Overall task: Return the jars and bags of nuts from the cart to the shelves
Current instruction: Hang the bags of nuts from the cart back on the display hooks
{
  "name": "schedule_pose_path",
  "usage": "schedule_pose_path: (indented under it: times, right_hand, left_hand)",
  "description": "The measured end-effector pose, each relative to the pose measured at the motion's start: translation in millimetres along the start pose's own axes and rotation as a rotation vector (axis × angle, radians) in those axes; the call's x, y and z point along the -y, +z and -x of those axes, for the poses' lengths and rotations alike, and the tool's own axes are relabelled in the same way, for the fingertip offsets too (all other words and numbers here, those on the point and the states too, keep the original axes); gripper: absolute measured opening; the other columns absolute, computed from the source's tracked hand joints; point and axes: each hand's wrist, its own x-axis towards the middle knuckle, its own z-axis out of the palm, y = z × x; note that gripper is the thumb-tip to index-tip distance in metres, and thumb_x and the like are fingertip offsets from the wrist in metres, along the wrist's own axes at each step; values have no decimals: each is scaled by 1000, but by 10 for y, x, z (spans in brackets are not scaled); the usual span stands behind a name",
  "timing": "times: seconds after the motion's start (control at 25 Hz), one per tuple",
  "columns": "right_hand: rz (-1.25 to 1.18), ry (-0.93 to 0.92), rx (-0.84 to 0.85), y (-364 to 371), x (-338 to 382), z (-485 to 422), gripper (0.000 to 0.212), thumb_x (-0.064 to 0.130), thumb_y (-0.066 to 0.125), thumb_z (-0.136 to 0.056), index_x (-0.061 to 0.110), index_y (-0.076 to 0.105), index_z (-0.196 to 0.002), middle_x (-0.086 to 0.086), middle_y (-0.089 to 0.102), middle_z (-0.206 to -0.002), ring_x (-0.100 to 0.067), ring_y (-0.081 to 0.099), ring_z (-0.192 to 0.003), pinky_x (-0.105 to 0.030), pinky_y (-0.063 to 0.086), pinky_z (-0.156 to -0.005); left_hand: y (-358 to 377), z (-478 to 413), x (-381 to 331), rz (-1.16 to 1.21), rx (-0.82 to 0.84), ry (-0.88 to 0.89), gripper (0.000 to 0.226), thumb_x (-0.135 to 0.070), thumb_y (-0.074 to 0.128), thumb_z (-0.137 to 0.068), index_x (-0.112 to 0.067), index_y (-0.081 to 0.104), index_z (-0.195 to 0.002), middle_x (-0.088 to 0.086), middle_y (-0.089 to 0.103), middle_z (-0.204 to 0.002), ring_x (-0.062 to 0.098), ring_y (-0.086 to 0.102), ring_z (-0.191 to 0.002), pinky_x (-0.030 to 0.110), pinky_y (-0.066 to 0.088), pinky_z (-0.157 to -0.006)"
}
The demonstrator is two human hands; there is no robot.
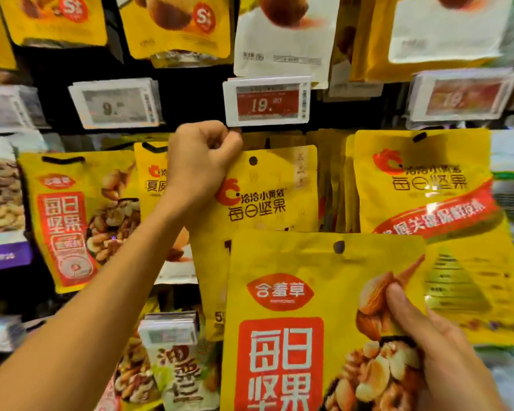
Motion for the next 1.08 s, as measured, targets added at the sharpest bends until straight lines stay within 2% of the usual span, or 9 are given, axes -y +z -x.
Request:
schedule_pose_path:
  times: [0.16,0.28,0.4,0.6,0.68,0.8,0.92,1.0,1.08]
  right_hand:
    - [51,-70,8,91,130,40,31,33,58,-56,32,57,-25,17,53,-33,15,47,-34,-4,38,-53]
    - [92,-84,-14,137,107,27,34,24,64,-58,30,58,-25,19,53,-33,19,46,-36,-2,37,-54]
    - [81,-115,-59,185,29,-22,29,33,62,-62,40,62,-35,21,57,-39,17,51,-41,-7,39,-57]
    - [34,-108,-55,241,-126,-55,31,62,79,-40,35,72,-52,4,70,-55,-3,68,-56,-31,49,-73]
    - [68,-117,-23,244,-219,-85,64,76,74,-26,34,75,-74,-2,75,-73,-18,72,-74,-45,51,-84]
    - [95,-194,-7,307,-261,-140,64,76,71,-35,32,75,-81,-1,75,-78,-21,71,-82,-48,50,-91]
    - [90,-259,-15,351,-273,-183,59,74,71,-41,27,75,-76,-3,75,-74,-21,70,-77,-40,56,-78]
    - [89,-334,-16,393,-201,-208,48,68,68,-54,28,74,-81,-1,75,-77,-20,71,-79,-41,57,-79]
    - [84,-385,-26,462,-108,-273,47,63,67,-63,22,73,-84,-8,74,-81,-26,70,-84,-48,53,-86]
  left_hand:
    - [208,-90,75,308,75,-166,36,-31,54,-94,-1,65,-77,11,69,-71,22,65,-65,42,52,-55]
    - [308,-135,73,410,130,-141,22,-29,54,-94,-28,64,-75,-21,69,-66,0,67,-66,20,54,-53]
    - [371,-221,127,428,95,-110,24,-24,57,-92,-37,59,-72,-31,65,-64,-10,64,-65,8,48,-52]
    - [564,-282,326,197,86,-136,45,-24,53,-94,-21,40,-50,-7,40,-46,1,35,-39,22,30,-46]
    - [618,-315,390,87,61,-70,46,-25,52,-94,-19,39,-50,-4,39,-46,6,35,-43,25,28,-47]
    - [606,-361,391,-62,99,30,38,-28,49,-96,-11,49,-62,6,49,-57,15,40,-51,31,27,-52]
    - [368,-225,337,-132,23,176,24,-25,44,-98,-8,60,-90,4,57,-88,12,48,-78,20,30,-63]
    - [133,63,325,146,-31,180,27,-27,42,-96,-7,61,-98,2,58,-90,13,54,-82,20,40,-67]
    - [-86,395,276,628,120,-161,38,-44,40,-92,-18,66,-84,-2,68,-79,10,63,-72,18,48,-57]
